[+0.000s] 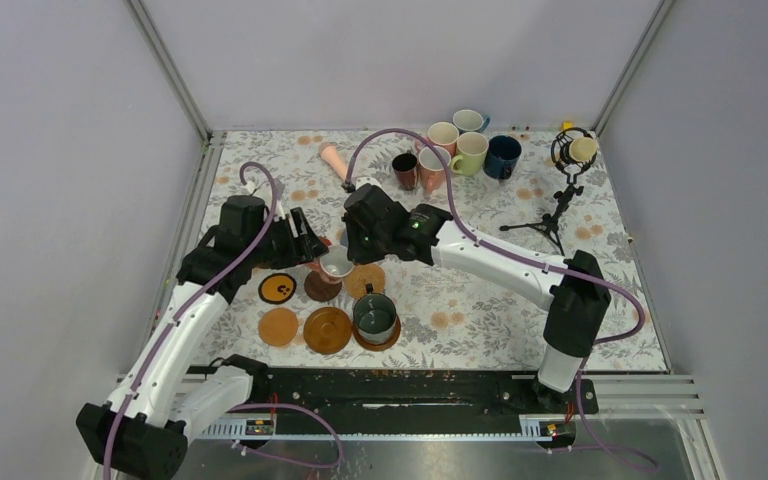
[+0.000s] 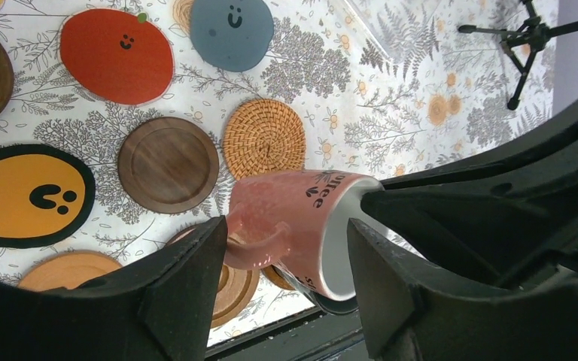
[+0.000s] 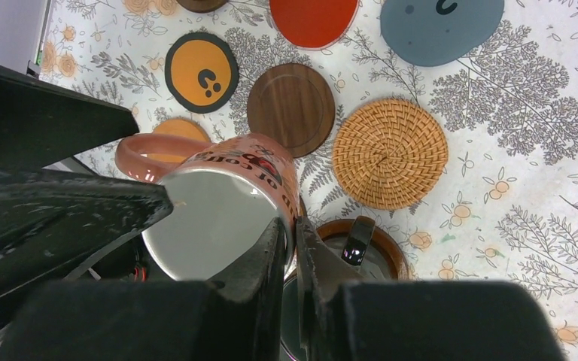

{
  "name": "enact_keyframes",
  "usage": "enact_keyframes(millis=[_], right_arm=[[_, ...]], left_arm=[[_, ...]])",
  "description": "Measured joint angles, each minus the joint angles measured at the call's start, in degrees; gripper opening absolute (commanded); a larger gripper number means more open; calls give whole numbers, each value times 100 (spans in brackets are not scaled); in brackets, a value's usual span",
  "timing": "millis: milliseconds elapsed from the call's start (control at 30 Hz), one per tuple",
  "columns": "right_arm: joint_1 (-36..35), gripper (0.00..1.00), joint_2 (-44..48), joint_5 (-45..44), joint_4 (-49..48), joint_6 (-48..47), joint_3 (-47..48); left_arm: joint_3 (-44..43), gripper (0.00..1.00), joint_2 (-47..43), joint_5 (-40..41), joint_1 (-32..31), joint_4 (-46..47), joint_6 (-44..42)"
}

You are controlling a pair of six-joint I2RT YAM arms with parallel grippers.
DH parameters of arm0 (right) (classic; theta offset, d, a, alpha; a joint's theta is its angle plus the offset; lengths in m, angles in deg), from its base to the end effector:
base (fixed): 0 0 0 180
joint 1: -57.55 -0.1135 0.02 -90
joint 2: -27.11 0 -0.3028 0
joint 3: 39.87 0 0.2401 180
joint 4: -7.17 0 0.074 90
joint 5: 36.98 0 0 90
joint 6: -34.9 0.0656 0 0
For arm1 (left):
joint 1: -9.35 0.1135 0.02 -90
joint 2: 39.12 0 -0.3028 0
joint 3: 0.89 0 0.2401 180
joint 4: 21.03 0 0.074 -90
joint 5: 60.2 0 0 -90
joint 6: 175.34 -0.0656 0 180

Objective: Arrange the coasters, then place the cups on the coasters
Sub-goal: Place the cup on the coaster.

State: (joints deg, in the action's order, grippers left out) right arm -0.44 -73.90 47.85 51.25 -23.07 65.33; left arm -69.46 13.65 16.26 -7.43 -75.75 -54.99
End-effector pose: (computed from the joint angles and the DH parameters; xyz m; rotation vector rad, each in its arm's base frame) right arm 0.2299 0.3566 0.3389 -0.4834 2.3200 0.7077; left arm 0.1631 -0.0652 0.3334 -0.1435 2.3203 -0.6959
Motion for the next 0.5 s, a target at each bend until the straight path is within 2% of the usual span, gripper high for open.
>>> enact_keyframes(millis=[133, 233, 367, 500], right_arm=[[-9, 0, -2, -46, 103, 4, 39], [-15, 0, -39, -83, 186, 15, 101], [-22, 0, -127, -125, 197, 26, 170], [-61, 0, -238, -120, 184, 26, 236]], left_arm=[[0, 56, 177, 55, -83, -44, -133], [-4, 48, 304, 162, -168, -96, -243], [-17, 44, 501, 251, -247, -149, -350], [-28, 29, 656, 321, -310, -184, -426]])
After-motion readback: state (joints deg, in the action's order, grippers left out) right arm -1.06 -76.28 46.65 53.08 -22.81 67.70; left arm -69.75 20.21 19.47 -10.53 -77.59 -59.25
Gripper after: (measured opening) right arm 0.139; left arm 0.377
